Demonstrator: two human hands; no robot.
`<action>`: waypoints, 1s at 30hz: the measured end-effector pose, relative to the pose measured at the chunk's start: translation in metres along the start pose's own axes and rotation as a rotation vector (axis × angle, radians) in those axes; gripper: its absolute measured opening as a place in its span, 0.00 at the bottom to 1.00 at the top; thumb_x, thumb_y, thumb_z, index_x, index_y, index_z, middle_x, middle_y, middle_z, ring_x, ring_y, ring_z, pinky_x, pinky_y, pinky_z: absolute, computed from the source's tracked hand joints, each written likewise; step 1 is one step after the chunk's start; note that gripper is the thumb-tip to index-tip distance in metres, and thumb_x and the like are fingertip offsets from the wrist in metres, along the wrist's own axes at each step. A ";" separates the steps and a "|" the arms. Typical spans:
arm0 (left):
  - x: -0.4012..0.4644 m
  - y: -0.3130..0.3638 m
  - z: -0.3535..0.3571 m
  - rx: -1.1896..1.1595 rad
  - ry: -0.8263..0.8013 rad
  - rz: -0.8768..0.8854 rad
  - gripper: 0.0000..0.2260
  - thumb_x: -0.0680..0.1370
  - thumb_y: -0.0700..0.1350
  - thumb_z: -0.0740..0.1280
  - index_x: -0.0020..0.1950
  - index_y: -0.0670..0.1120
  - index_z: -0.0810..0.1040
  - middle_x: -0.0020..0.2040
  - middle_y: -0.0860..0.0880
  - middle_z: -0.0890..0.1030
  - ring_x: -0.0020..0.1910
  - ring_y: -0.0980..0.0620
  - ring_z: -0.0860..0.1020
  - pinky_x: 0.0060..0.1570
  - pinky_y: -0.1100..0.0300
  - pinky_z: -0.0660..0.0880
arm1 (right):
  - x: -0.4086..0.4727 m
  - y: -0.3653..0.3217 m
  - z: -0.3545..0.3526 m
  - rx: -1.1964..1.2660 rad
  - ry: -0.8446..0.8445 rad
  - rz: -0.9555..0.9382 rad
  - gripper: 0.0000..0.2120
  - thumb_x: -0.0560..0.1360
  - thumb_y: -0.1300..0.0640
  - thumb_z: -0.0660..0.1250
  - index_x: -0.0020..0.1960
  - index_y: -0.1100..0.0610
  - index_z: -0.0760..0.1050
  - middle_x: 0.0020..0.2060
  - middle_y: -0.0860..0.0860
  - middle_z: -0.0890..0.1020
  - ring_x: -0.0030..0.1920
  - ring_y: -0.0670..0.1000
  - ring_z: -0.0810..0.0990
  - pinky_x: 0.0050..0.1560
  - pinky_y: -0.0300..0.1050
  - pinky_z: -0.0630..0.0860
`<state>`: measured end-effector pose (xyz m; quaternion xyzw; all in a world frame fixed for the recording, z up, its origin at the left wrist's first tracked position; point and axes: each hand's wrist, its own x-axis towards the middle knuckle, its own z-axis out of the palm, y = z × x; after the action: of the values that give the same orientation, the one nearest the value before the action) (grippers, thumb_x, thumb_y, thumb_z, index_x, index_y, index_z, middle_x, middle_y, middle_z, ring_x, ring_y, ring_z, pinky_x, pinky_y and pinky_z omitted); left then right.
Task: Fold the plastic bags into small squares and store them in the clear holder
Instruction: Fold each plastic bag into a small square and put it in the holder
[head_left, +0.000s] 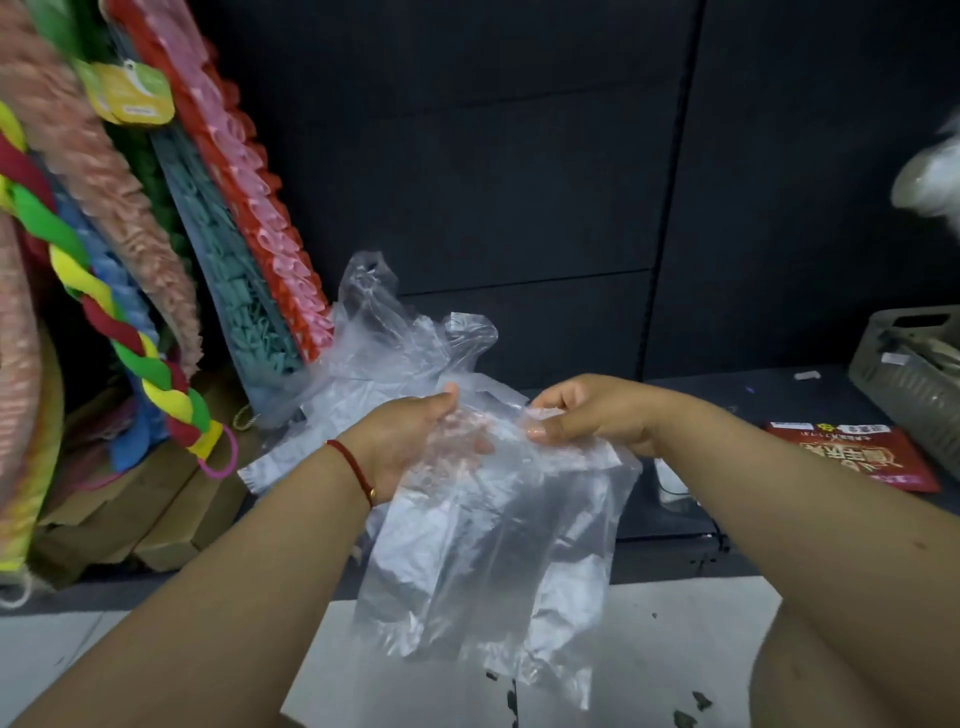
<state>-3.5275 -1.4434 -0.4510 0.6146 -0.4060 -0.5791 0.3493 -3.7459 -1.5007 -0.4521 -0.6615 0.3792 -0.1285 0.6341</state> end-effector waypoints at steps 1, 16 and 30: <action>-0.003 0.001 0.000 0.012 -0.015 0.005 0.22 0.83 0.55 0.56 0.55 0.40 0.80 0.44 0.42 0.85 0.37 0.49 0.84 0.43 0.55 0.79 | -0.001 -0.003 0.005 -0.006 -0.022 0.008 0.15 0.65 0.51 0.74 0.48 0.58 0.82 0.42 0.53 0.85 0.42 0.51 0.83 0.43 0.42 0.79; -0.006 -0.014 -0.063 -0.558 -0.051 0.140 0.38 0.68 0.62 0.71 0.68 0.40 0.66 0.59 0.35 0.80 0.56 0.39 0.82 0.51 0.45 0.81 | 0.047 0.006 0.005 0.545 0.555 -0.051 0.07 0.76 0.62 0.70 0.43 0.67 0.79 0.28 0.54 0.77 0.26 0.46 0.75 0.35 0.39 0.75; 0.046 -0.023 -0.044 -0.318 0.410 0.373 0.06 0.77 0.32 0.67 0.49 0.41 0.80 0.43 0.43 0.82 0.37 0.53 0.83 0.47 0.60 0.81 | 0.056 0.019 -0.019 0.263 0.723 -0.191 0.14 0.77 0.65 0.68 0.61 0.54 0.76 0.35 0.53 0.81 0.35 0.49 0.79 0.43 0.43 0.78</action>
<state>-3.4813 -1.4767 -0.4871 0.5714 -0.3372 -0.4253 0.6156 -3.7264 -1.5505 -0.4842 -0.5190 0.4951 -0.4592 0.5241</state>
